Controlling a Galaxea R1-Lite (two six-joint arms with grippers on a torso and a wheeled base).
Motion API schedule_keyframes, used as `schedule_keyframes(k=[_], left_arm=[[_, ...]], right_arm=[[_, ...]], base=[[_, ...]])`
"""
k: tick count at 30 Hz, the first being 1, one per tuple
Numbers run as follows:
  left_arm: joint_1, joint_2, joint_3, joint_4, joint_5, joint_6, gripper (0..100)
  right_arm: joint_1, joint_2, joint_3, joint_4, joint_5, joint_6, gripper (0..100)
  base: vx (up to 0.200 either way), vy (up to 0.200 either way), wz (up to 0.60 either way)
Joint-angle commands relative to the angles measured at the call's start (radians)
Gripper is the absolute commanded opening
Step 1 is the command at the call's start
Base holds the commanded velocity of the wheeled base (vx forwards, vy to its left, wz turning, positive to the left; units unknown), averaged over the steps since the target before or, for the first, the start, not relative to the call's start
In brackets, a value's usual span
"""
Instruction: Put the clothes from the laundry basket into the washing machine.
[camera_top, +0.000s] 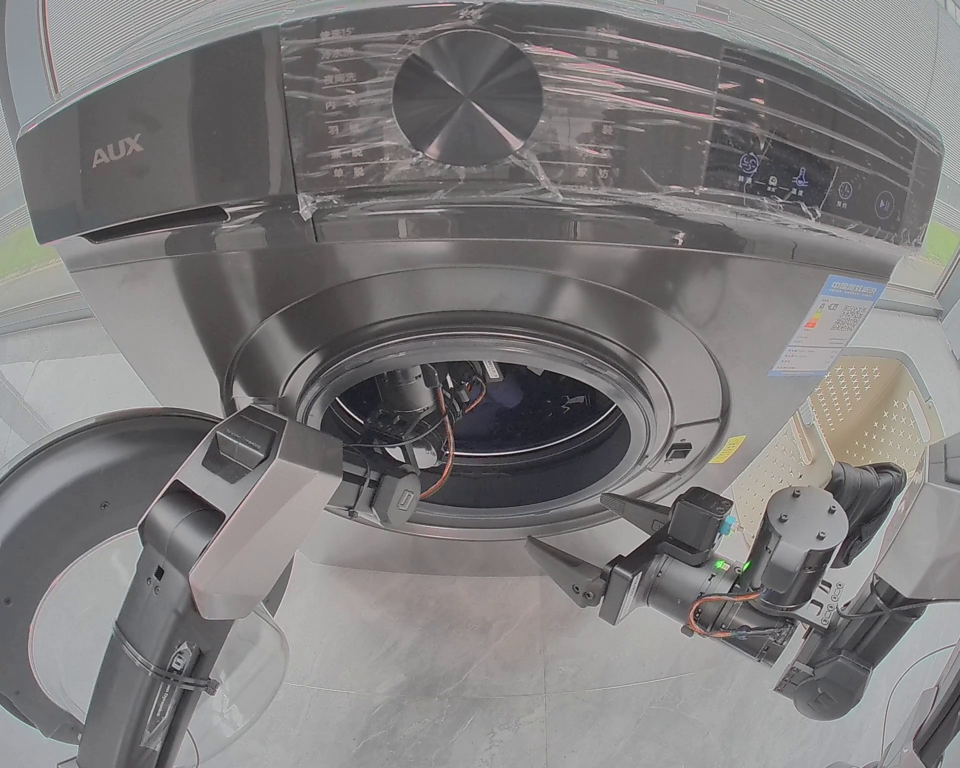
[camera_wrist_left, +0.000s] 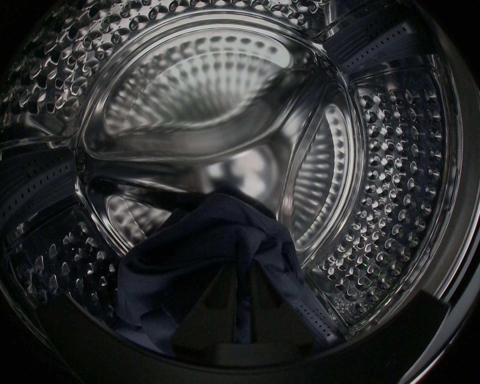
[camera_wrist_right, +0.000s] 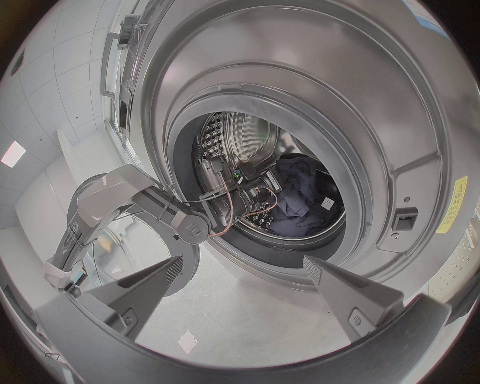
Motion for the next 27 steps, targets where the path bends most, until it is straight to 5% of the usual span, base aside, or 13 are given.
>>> schedule_keyframes(k=[1,2,9,12,16,19,21,22,27], left_arm=[[0.001,0.017,0.001,-0.001,-0.003,-0.001,0],[-0.003,0.015,0.001,-0.001,-0.005,-0.005,100],[-0.018,0.01,0.027,-0.006,0.003,-0.008,100],[-0.067,-0.054,0.207,-0.021,-0.002,0.045,100],[-0.104,-0.151,0.379,-0.023,-0.009,0.065,100],[-0.124,-0.212,0.5,-0.037,-0.011,0.109,100],[-0.124,-0.212,0.5,-0.037,-0.011,0.109,100],[-0.154,-0.269,0.644,-0.09,-0.014,0.15,100],[-0.217,-0.347,0.923,-0.291,-0.039,0.186,100]], right_arm=[[0.0,0.001,0.0,0.0,0.0,0.0,100],[0.0,0.001,0.0,0.0,0.0,0.0,100],[-0.001,-0.002,0.0,0.0,0.0,0.0,100],[-0.006,-0.007,0.004,0.0,0.002,0.0,100],[-0.007,-0.011,0.007,0.0,0.002,-0.002,100],[-0.004,-0.011,0.007,0.0,0.0,-0.002,100],[-0.004,-0.011,0.007,0.0,0.0,-0.002,100],[-0.003,-0.019,0.01,0.0,-0.001,-0.002,100],[0.002,-0.074,0.044,0.0,-0.006,-0.003,100]], base=[[0.0,0.0,0.0],[0.0,0.0,0.0],[0.0,0.0,0.0],[0.0,0.0,0.0],[0.0,0.0,0.0],[0.0,0.0,0.0],[0.0,0.0,0.0],[0.0,0.0,0.0],[0.0,0.0,0.0]])
